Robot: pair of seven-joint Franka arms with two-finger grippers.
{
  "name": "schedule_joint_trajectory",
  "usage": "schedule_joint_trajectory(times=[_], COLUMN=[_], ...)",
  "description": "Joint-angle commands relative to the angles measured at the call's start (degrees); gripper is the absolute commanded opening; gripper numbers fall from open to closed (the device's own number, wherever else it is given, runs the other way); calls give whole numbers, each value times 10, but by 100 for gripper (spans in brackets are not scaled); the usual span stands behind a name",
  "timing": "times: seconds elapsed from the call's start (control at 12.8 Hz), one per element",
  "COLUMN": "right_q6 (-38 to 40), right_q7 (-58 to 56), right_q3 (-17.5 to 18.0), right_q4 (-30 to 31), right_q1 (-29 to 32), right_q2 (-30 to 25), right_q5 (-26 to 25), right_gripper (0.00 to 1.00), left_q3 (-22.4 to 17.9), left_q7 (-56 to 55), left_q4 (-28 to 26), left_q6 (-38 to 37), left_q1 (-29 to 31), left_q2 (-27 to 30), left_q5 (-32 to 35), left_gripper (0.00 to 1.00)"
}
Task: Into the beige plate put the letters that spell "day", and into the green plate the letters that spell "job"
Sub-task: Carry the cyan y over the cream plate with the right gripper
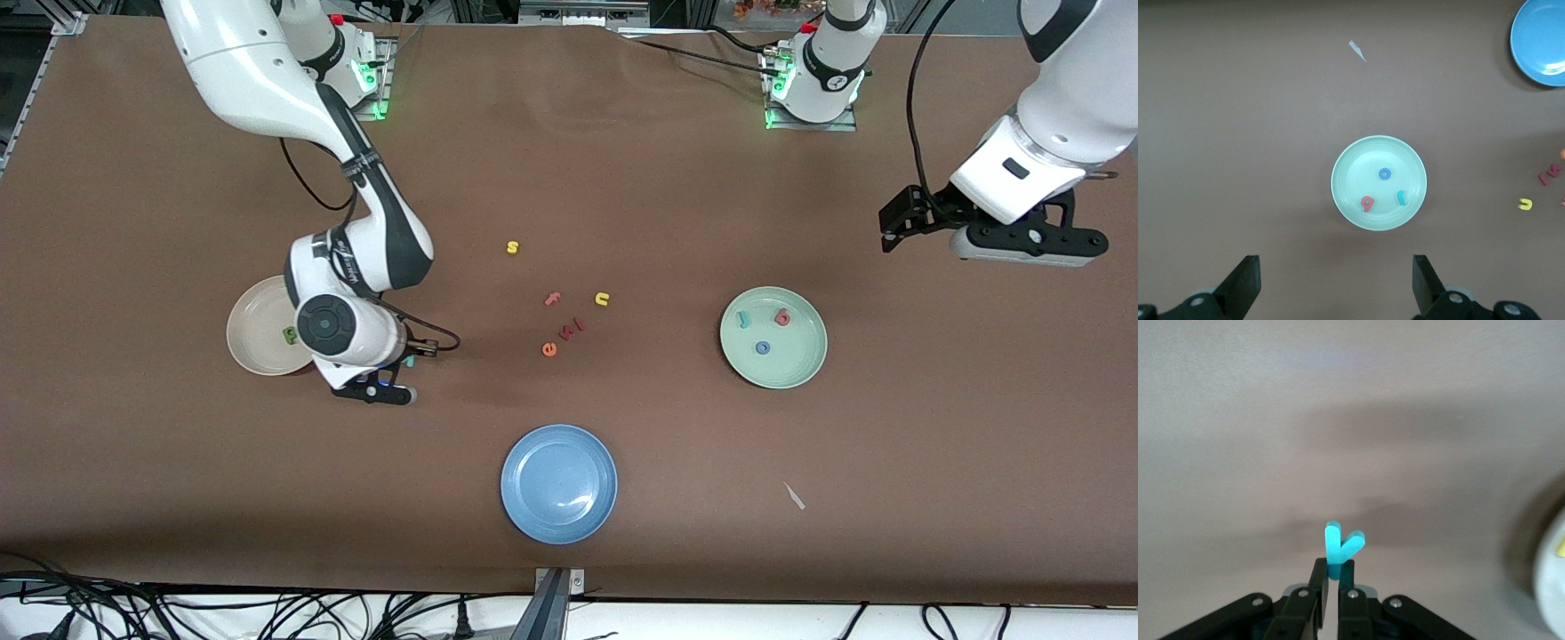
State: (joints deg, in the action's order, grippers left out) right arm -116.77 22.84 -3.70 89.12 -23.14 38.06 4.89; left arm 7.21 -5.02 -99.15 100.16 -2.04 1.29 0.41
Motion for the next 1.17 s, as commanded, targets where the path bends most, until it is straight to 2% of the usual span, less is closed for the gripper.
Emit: schedule_joint_trajectory(times=[0.0,0.23,0.47,0.78,1.01,1.09], right_q6=[5,5,-12,-36,-28,-14], right_q7=[-61,-150,-218,-302,-311,-303], right_q3=[-18,-65,-101,-148,-148,-148], right_q4=[87,154,194,221,219,212], right_q1=[0,0,0,5,21,21], right_q2=[-76,-133,-150,-137,-121,-121], right_q5=[-10,-10,-10,-9,-6,3], right_gripper=[0,0,0,0,1,82], left_q3=[-10,-9,-4,-5,-25,-27], left_q7=[-7,-7,-5,-4,45,47], left_q4=[-9,16,16,17,51,54], left_q6=[-12,-58,-62,-62,-92,-93], left_q1=[-16,4,25,29,24,23], left_q2=[20,16,14,13,-7,-8], left_q5=[13,-13,-23,-16,-18,-17], left_gripper=[100,100,100,100,100,100])
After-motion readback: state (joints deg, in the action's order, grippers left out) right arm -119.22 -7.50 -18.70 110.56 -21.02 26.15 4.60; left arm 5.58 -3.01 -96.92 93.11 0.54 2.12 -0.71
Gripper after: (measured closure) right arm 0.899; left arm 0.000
